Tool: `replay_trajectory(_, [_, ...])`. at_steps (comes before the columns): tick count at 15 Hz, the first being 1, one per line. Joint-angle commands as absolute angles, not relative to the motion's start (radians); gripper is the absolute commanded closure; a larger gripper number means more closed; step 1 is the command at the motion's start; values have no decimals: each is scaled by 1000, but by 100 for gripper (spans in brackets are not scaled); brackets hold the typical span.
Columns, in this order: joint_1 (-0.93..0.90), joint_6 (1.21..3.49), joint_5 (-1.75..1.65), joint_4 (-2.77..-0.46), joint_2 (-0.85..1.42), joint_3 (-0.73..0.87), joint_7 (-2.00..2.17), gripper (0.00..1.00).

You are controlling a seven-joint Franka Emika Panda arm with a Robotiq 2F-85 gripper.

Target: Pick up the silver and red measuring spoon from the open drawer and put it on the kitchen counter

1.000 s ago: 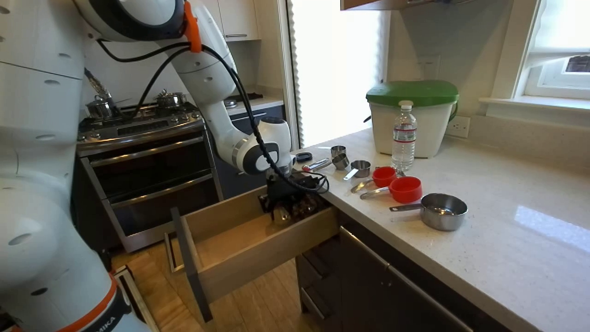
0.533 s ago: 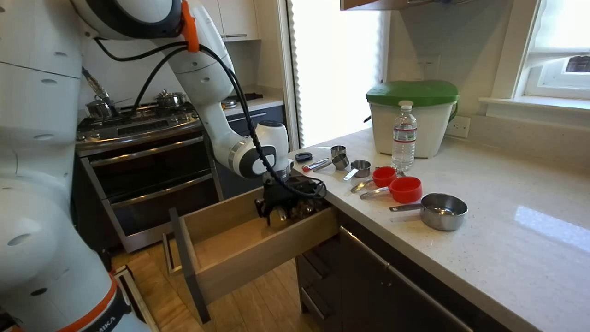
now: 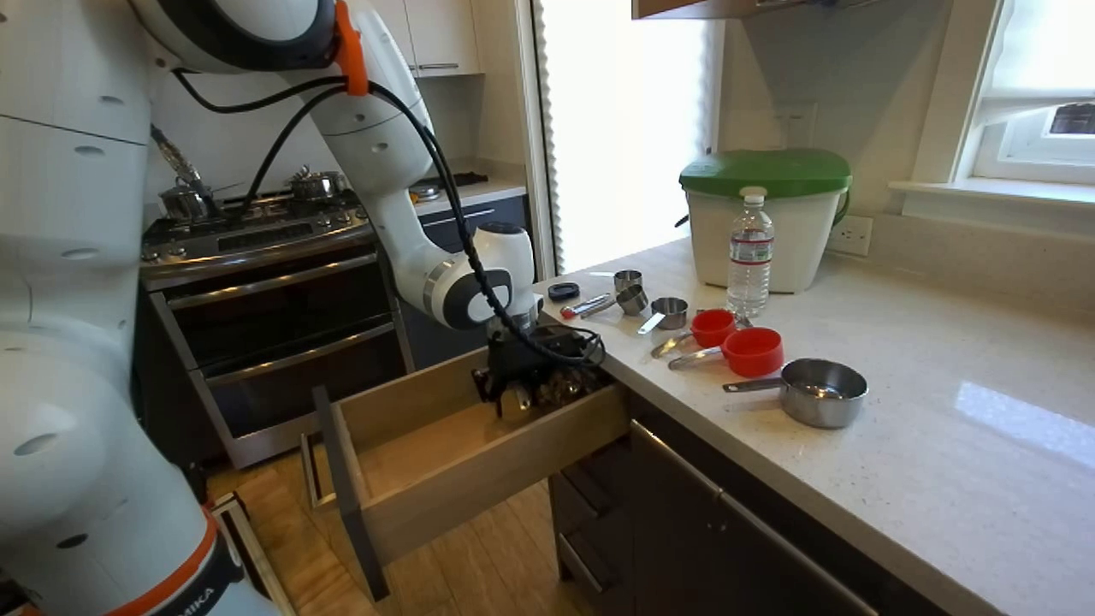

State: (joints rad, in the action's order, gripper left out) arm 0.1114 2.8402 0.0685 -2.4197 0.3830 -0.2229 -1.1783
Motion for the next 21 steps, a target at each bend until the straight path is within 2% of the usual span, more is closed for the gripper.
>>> replay_trajectory(1, [103,2827,37,-2420,373,-227,-1150,36])
replay_trajectory(7, [78,2819,8,-2390,377,-222,-1137,37])
replay_trajectory(11, [72,2815,-1,-2364,394,-225,-1129,42])
replay_trajectory(14, [78,2817,6,-2358,407,-231,-1133,40])
replay_trajectory(21, [84,2815,6,-2358,423,-228,-1129,46])
